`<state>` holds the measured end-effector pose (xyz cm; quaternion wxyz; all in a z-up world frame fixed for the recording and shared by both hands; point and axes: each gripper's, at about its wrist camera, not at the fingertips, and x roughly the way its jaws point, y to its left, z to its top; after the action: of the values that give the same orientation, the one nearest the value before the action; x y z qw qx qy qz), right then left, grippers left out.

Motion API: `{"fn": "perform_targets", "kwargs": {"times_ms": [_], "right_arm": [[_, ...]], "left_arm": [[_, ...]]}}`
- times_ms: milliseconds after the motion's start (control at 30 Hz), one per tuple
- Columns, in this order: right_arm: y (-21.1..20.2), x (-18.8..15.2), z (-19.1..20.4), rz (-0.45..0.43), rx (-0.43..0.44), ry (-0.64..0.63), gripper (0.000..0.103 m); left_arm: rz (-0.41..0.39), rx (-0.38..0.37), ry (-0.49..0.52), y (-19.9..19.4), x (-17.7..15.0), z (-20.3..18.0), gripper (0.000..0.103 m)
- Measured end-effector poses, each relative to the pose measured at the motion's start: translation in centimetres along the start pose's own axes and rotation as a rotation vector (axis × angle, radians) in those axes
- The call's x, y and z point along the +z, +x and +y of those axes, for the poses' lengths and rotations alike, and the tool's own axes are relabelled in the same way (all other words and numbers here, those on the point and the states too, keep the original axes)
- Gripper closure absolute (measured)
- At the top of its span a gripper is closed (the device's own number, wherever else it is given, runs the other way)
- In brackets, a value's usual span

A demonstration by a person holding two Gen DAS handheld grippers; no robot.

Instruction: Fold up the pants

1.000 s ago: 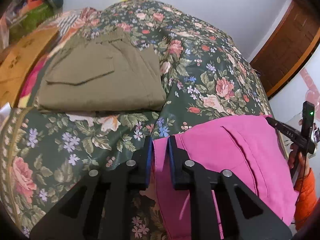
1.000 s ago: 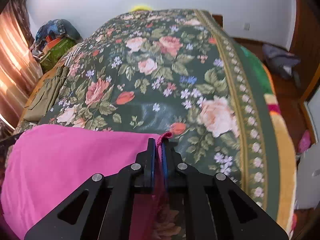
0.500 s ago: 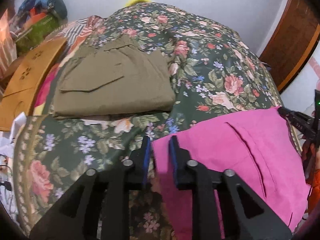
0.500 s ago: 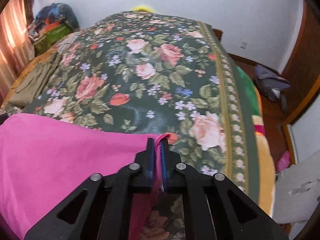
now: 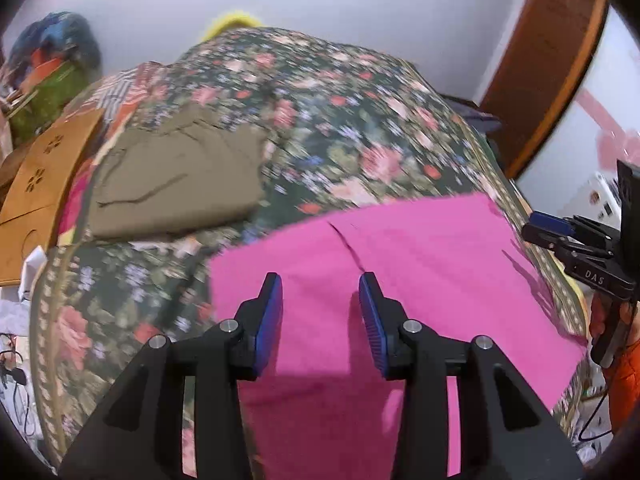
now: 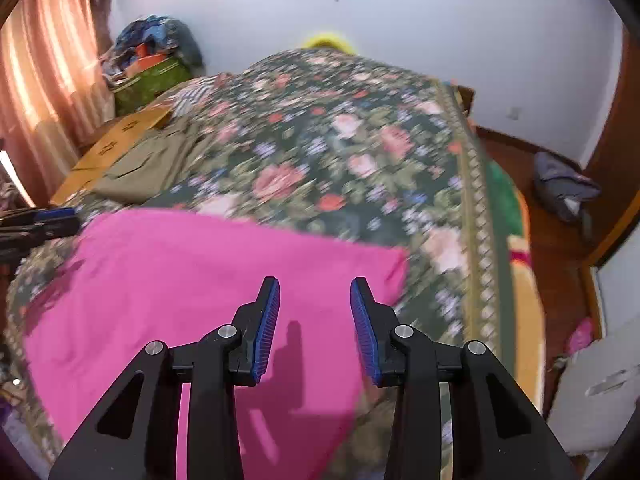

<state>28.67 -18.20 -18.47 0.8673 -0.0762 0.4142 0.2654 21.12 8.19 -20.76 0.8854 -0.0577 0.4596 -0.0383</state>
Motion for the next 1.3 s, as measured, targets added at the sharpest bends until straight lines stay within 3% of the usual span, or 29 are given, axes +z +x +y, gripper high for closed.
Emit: {"fn": "perform_targets", "kwargs": {"times_ms": [133,267,333,367,500,733,833,1000,1133,1300], "right_arm": [[0.7,-1.9,1.3,0.055,0.037,-0.008,0.07],[1.3,-3.9,1.1,0.103,0.047,0.011,0.07],[0.8,-4.3,0.8,0.107,0.05,0.031,0.07],[0.5,-4.5,0.6,0.109,0.047,0.04,0.07],[-1.2,-6.7,0.3,0.12,0.016,0.038,0.069],[-3.6,-8.7,-0.3,0.151,-0.053,0.042,0.068],[-5.0,-8.4,0.0,0.118,-0.075,0.03,0.068],[-7.8,-6.9,1.7,0.002,-0.044,0.02,0.065],[-8.8,-5.9,4.0,-0.073,0.022,0.006,0.062],[-7.9,-5.7,6.7,-0.08,0.087,-0.029,0.062]], "left_arm": [[0.047,0.0,0.027,1.5,-1.9,-1.4,0.063],[0.028,0.01,0.033,1.4,-3.3,-1.2,0.061],[0.029,0.026,0.037,0.9,-3.8,-0.8,0.054],[0.027,0.04,0.038,0.6,-4.1,-0.5,0.046],[0.033,0.024,-0.009,-0.7,-5.8,1.6,0.038],[0.032,0.059,-0.09,-3.2,-7.6,3.3,0.037],[0.02,0.064,-0.125,-4.8,-7.9,3.5,0.036],[-0.005,0.034,-0.216,-7.2,-8.7,3.5,0.018],[0.012,-0.023,-0.296,-7.8,-10.0,3.3,0.016],[0.086,-0.109,-0.378,-6.7,-12.2,2.4,0.015]]}}
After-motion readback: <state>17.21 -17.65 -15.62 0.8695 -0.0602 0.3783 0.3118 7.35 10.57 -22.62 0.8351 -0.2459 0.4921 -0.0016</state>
